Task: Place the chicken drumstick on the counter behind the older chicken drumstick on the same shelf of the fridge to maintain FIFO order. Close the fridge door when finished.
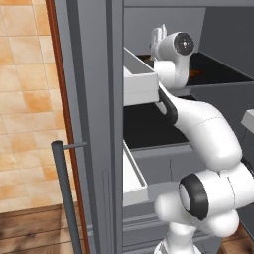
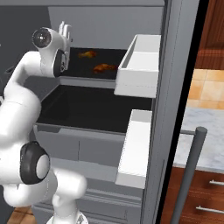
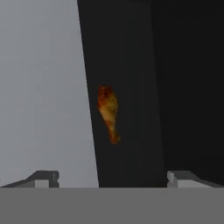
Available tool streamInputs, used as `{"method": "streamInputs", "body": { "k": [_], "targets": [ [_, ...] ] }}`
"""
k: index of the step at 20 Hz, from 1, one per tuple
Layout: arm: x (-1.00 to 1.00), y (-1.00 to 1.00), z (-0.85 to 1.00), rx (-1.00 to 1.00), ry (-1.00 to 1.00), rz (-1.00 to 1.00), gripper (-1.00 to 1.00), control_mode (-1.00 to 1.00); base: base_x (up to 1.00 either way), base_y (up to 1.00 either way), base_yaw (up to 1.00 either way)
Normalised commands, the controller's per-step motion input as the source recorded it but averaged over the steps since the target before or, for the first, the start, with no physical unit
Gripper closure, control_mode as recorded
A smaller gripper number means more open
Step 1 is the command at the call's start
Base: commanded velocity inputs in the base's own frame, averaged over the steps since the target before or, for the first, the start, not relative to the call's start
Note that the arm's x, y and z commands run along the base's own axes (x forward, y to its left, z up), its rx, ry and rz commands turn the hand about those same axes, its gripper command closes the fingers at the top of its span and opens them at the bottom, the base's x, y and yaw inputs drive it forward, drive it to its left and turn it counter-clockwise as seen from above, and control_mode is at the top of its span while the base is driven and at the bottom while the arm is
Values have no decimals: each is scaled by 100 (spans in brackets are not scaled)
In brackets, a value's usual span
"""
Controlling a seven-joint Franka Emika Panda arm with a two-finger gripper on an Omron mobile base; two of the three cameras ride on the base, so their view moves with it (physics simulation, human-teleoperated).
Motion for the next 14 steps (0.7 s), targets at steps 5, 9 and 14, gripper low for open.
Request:
{"method": "streamInputs", "body": {
  "k": [5, 9, 14],
  "targets": [
    [-100, -2, 0, 2, 0, 0, -100, -100, 0, 0, 0],
    [-100, -13, 0, 0, 0, 0, -100, -100, 0, 0, 0],
    [-100, -34, 0, 0, 0, 0, -100, -100, 0, 0, 0]
  ]
}}
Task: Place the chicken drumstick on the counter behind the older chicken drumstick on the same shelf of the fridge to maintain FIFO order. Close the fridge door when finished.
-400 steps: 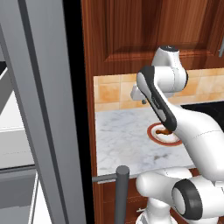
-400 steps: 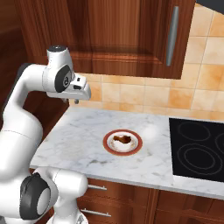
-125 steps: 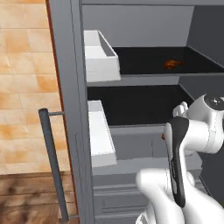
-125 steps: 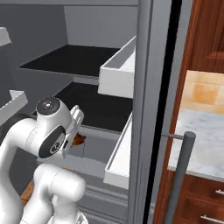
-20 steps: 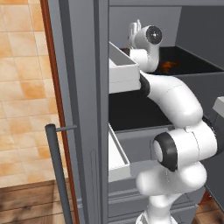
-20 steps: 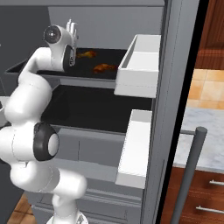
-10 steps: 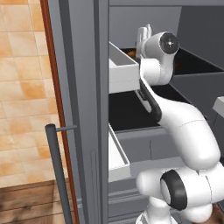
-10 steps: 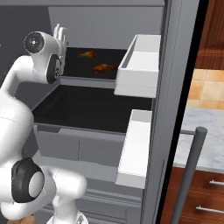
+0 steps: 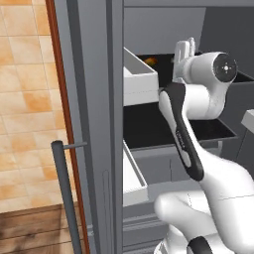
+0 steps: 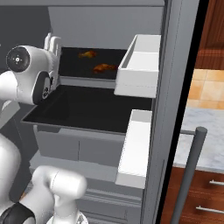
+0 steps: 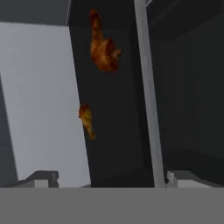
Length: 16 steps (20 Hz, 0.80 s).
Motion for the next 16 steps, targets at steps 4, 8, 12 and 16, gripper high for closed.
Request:
{"method": "streamInputs", "body": {
  "k": [4, 8, 12, 16],
  "targets": [
    [-100, -23, -22, 0, -1, 0, -100, -100, 0, 0, 0],
    [-100, -17, -39, 0, -1, 0, -100, -100, 0, 0, 0],
    [-74, -1, -46, 0, 5, 0, -100, -100, 0, 0, 0],
    [-3, 0, -26, 0, 14, 0, -100, -100, 0, 0, 0]
  ]
}}
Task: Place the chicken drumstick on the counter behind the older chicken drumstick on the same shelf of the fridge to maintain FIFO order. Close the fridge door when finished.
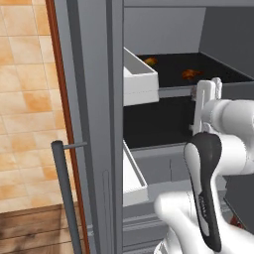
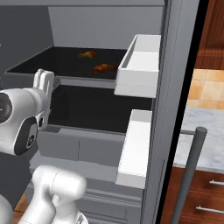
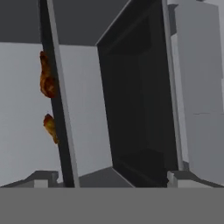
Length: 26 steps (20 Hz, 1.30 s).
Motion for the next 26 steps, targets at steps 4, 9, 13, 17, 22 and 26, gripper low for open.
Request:
{"method": "streamInputs", "body": {
  "k": [4, 9, 13, 17, 22, 26],
  "targets": [
    [-1, -16, -8, 0, 12, -2, -100, -100, 0, 0, 0],
    [-42, -25, -1, 2, 2, -4, -100, 100, -40, -10, -4],
    [0, 0, 0, 0, 0, 0, -100, 100, -91, -15, -12],
    [0, 0, 0, 0, 0, 0, -100, 100, -62, -5, -13],
    [0, 0, 0, 0, 0, 0, -100, 100, -17, -5, -4],
    [0, 0, 0, 0, 0, 0, -100, 100, 10, -46, 6]
  ]
}}
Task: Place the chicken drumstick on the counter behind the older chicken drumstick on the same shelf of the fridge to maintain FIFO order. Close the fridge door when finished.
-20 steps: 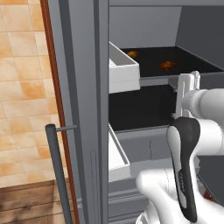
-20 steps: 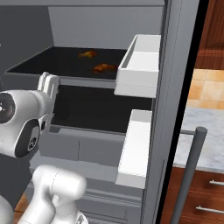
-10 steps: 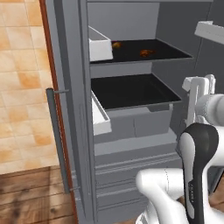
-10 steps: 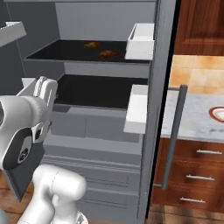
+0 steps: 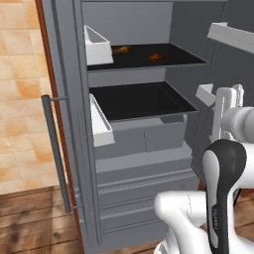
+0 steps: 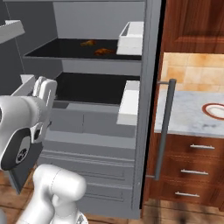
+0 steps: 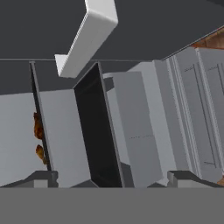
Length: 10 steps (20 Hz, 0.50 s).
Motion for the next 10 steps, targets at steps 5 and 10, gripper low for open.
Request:
{"method": "streamInputs", "body": {
  "k": [5, 10],
  "targets": [
    [0, 0, 0, 0, 0, 0, -100, 100, 4, -22, 1],
    [0, 0, 0, 0, 0, 0, -100, 100, 0, 6, 0]
  ]
}}
